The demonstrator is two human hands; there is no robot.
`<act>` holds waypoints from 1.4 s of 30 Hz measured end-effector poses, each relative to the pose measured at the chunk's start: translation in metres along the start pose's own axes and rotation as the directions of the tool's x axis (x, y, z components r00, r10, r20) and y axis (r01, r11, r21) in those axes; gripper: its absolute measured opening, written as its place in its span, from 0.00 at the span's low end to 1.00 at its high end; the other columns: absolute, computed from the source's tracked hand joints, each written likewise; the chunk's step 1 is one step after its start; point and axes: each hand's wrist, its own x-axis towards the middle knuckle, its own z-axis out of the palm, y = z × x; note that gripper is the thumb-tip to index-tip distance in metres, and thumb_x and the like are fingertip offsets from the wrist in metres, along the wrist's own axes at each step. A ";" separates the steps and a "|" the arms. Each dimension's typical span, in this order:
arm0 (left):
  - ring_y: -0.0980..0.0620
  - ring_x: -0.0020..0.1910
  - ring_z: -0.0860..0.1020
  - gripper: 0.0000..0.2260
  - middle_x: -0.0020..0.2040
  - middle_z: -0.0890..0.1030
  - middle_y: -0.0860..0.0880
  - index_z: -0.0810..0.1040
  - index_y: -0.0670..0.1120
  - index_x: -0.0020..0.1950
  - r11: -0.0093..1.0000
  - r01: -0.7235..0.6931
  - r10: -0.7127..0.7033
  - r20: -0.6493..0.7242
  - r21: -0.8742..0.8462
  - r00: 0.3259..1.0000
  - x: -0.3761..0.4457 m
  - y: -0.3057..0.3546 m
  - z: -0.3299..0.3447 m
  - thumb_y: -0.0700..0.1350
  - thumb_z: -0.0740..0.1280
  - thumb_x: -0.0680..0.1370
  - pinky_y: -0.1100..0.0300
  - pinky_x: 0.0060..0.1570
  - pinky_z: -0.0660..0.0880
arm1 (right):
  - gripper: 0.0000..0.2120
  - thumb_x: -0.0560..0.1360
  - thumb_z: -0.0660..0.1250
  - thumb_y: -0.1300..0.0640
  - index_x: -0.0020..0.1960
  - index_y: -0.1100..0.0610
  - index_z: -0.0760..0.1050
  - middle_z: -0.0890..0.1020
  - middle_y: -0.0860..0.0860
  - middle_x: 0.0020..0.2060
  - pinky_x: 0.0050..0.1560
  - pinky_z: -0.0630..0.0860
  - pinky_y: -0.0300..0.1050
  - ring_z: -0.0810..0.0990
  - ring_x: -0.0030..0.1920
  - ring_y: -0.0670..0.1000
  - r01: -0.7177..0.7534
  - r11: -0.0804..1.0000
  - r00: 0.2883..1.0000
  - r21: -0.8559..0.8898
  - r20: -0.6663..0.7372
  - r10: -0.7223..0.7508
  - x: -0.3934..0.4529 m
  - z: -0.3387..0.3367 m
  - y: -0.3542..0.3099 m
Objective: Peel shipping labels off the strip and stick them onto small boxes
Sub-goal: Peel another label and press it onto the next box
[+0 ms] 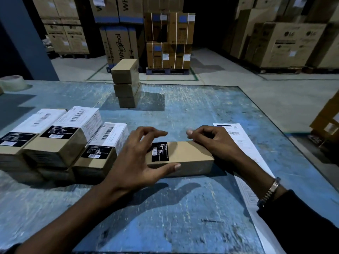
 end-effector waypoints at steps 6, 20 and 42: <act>0.50 0.46 0.83 0.09 0.48 0.86 0.51 0.88 0.47 0.49 0.884 -0.461 0.461 -0.017 -0.081 0.887 -0.018 0.079 0.027 0.53 0.75 0.79 0.50 0.46 0.77 | 0.24 0.85 0.66 0.41 0.48 0.60 0.87 0.87 0.56 0.40 0.31 0.70 0.41 0.81 0.35 0.48 -0.029 0.997 0.976 0.066 -0.215 0.043 0.016 -0.014 -0.001; 0.53 0.68 0.78 0.21 0.70 0.81 0.51 0.82 0.48 0.71 0.854 -0.494 0.513 0.421 -0.163 0.748 -0.004 0.117 0.103 0.59 0.66 0.85 0.54 0.64 0.76 | 0.15 0.84 0.68 0.46 0.55 0.56 0.86 0.87 0.50 0.43 0.44 0.74 0.43 0.83 0.40 0.48 -0.017 0.969 0.986 0.247 -0.154 0.057 -0.015 -0.079 -0.024; 0.56 0.59 0.83 0.11 0.59 0.86 0.56 0.89 0.52 0.59 0.913 -0.387 0.409 0.325 -0.133 0.853 -0.031 0.121 0.095 0.56 0.72 0.82 0.51 0.68 0.77 | 0.14 0.81 0.70 0.44 0.66 0.38 0.83 0.75 0.34 0.71 0.64 0.81 0.44 0.72 0.74 0.40 0.207 0.780 0.978 -0.591 0.094 -0.188 -0.174 -0.138 0.065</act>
